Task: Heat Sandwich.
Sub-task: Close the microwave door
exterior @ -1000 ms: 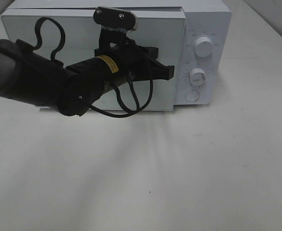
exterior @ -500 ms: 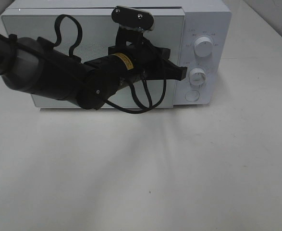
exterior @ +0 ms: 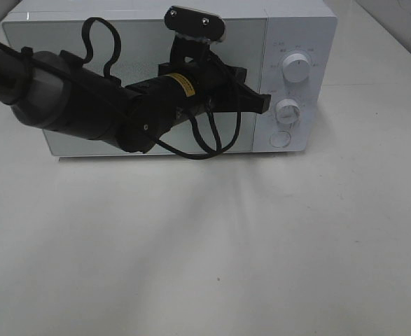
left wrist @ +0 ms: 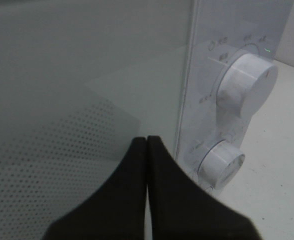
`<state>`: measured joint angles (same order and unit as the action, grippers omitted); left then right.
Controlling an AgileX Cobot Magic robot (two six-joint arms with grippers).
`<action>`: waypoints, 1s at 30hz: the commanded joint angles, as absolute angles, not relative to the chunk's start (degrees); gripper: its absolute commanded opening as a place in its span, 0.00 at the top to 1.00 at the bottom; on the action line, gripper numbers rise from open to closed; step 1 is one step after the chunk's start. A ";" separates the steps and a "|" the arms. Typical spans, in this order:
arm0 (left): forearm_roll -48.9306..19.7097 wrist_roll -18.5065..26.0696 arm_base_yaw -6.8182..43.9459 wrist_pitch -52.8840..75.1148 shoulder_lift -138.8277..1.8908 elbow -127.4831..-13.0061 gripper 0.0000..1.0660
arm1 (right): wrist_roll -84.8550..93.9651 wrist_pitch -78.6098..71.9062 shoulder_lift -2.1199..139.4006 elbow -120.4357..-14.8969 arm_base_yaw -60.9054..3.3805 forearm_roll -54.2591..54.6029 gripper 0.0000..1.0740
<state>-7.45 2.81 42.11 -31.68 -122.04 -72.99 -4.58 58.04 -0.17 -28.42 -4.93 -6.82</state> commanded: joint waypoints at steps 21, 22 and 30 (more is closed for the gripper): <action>-12.49 2.58 40.34 -33.46 -121.18 -73.85 1.00 | -4.13 57.12 -1.83 -28.36 -4.64 -6.99 0.32; -12.32 2.58 40.57 -33.46 -120.89 -73.85 1.00 | -4.13 57.12 -1.83 -28.36 -4.64 -6.99 0.32; -12.32 2.64 43.09 -29.45 -119.81 -73.85 1.00 | -4.13 57.12 -1.83 -28.36 -4.64 -6.99 0.32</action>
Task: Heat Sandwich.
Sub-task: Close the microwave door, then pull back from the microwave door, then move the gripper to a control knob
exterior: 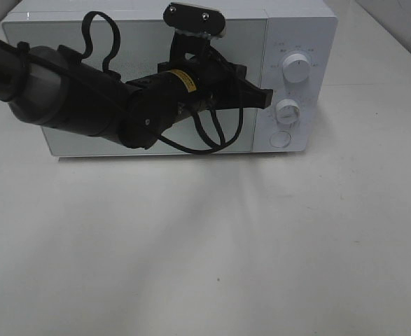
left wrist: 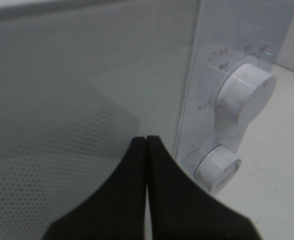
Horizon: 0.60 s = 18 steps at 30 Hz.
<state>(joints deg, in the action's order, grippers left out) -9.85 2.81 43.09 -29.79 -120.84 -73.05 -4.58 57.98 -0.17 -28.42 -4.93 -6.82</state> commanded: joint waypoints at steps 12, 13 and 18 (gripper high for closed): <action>-12.61 3.32 45.32 -26.36 -115.57 -68.47 1.00 | -4.13 57.12 -1.83 -28.36 -4.64 -6.99 0.32; -12.61 3.32 45.32 -26.36 -115.57 -68.47 1.00 | -4.13 57.12 -1.83 -28.36 -4.64 -6.99 0.32; -13.18 3.27 45.72 -26.13 -112.36 -64.29 1.00 | -4.13 57.12 -1.83 -28.36 -4.64 -6.99 0.32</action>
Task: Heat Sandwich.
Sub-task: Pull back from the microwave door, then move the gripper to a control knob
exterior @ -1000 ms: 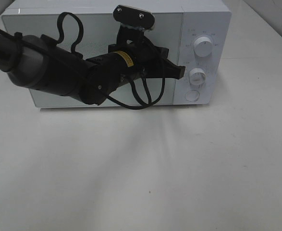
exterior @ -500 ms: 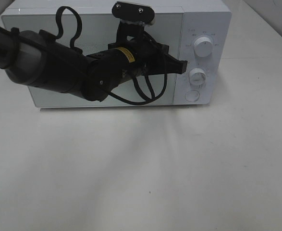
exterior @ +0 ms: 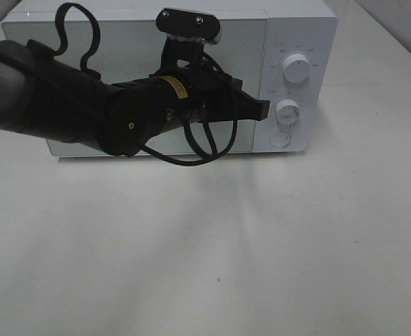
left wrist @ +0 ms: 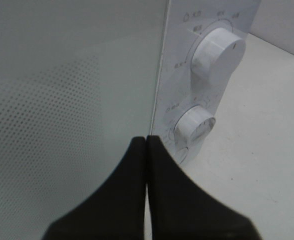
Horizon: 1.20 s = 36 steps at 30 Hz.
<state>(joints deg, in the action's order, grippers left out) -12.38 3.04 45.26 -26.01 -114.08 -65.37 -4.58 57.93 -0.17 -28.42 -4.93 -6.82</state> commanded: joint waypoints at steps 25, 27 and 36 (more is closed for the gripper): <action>-10.37 3.32 46.35 18.05 -100.44 -59.47 0.07 | -4.13 57.12 -1.83 -28.36 -4.64 -6.99 0.32; -9.22 3.61 46.35 20.91 -99.01 -59.53 0.07 | -4.13 57.12 -1.83 -28.36 -4.64 -6.99 0.32; -7.68 0.00 41.65 32.89 -92.42 -59.53 0.07 | -4.13 57.12 -1.83 -28.36 -4.64 -6.99 0.32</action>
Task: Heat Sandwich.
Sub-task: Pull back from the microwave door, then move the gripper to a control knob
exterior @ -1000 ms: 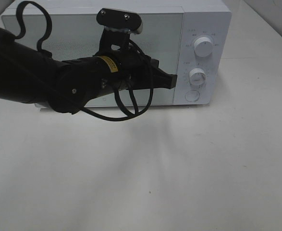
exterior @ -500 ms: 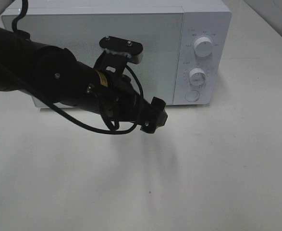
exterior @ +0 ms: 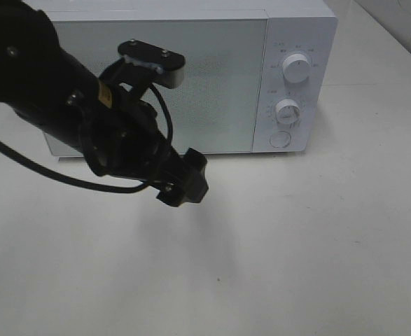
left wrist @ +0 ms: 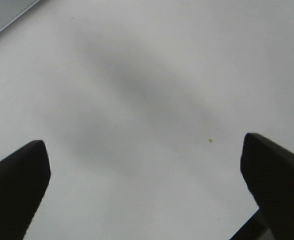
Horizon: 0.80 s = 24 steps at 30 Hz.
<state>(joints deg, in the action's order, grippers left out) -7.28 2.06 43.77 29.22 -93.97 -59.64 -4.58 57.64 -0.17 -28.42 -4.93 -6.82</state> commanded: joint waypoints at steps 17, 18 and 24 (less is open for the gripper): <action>-8.02 0.00 20.45 48.24 -82.39 -59.53 0.07 | -4.13 57.12 -1.83 -28.36 -4.64 -6.99 0.32; -7.96 0.00 19.08 49.05 -81.65 -59.53 0.07 | -4.13 57.12 -1.83 -28.36 -4.64 -6.99 0.32; -7.22 0.00 13.24 52.94 -78.67 -59.53 0.07 | -4.13 57.12 -1.83 -28.36 -4.64 -6.99 0.32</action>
